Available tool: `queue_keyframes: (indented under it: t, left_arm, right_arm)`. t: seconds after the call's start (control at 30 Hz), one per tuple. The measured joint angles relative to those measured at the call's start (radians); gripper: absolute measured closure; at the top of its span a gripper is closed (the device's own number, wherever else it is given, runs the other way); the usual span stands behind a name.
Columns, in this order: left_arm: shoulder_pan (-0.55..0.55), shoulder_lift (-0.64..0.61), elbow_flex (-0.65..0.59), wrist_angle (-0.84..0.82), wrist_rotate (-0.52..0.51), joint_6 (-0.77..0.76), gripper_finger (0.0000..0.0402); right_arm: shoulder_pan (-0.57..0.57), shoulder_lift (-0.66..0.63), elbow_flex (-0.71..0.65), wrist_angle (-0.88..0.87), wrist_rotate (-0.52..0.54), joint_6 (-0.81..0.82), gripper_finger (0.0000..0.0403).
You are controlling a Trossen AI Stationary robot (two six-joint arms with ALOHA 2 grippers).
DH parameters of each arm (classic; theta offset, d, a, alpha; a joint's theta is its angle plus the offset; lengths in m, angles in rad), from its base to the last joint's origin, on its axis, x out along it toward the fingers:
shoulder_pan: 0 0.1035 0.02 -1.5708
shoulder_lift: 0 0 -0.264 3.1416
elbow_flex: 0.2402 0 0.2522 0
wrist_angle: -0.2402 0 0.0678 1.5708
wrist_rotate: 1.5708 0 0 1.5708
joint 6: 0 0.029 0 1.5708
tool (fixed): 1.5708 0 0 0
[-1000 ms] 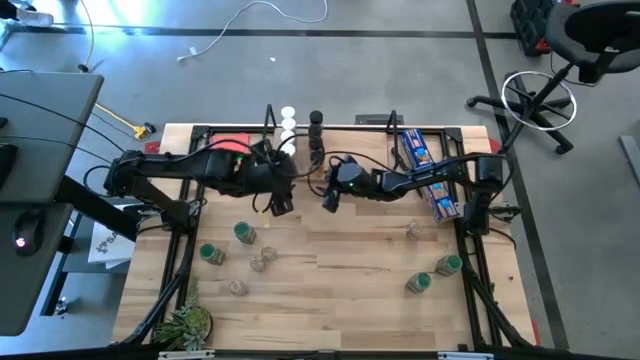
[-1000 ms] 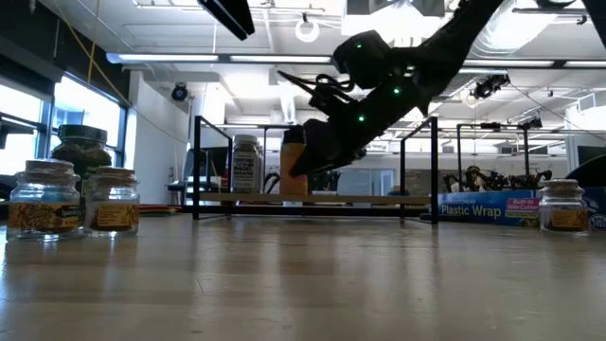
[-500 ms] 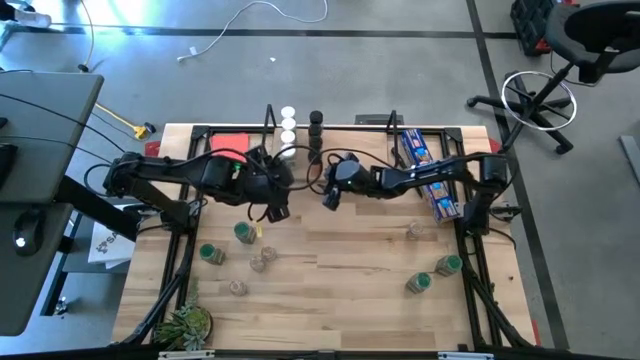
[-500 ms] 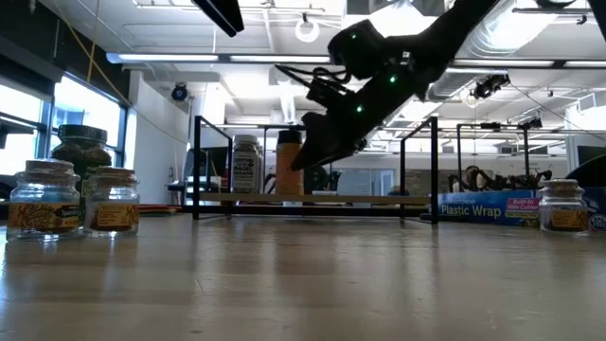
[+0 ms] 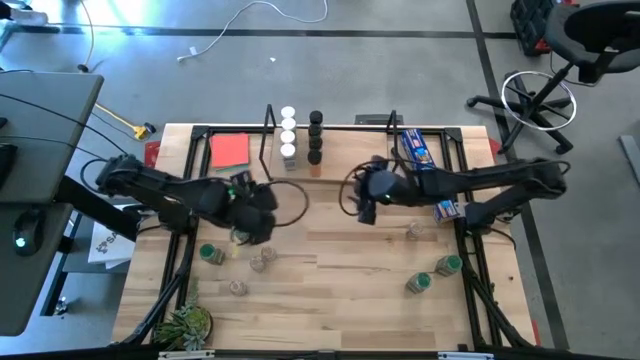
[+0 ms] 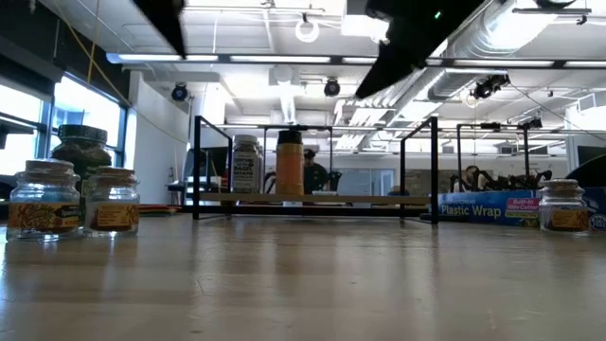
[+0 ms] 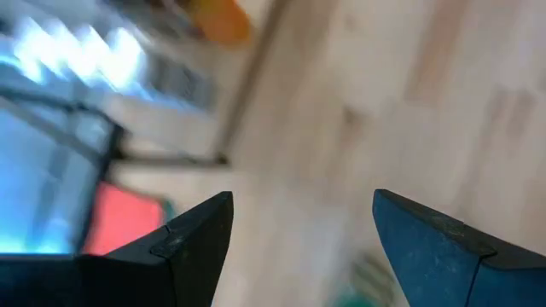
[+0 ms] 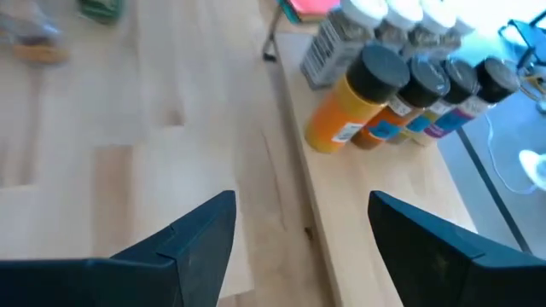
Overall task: Shelf spices
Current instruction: Put the green seasoning bottle on the shelf
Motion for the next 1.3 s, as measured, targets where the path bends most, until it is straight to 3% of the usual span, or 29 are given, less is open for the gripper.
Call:
queue_keyframes:
  t: [0.2, 0.43, 0.57, 0.87, 1.3]
  left_arm:
    - [-0.110, -0.135, -0.114, -0.048, 0.167, -0.207, 0.0124]
    - [-0.135, -0.250, -0.263, -0.054, 0.237, -0.748, 0.0124]
    - [-0.119, -0.254, -0.335, -0.035, 0.294, -0.912, 0.0124]
    - [-0.086, -0.227, -0.418, 0.103, 0.309, -1.036, 0.0124]
    - [0.002, -0.096, -0.422, 0.114, 0.369, -0.934, 0.0123]
  right_arm:
    - [0.067, -0.050, 0.000, -0.003, 0.022, 0.019, 0.0142]
    - [0.074, -0.025, -0.002, 0.004, 0.022, 0.045, 0.0142]
    - [0.074, -0.019, -0.002, 0.011, 0.022, 0.043, 0.0142]
    - [0.073, -0.019, -0.002, 0.015, 0.023, 0.034, 0.0142]
    - [0.073, -0.019, -0.002, 0.018, 0.023, 0.024, 0.0142]
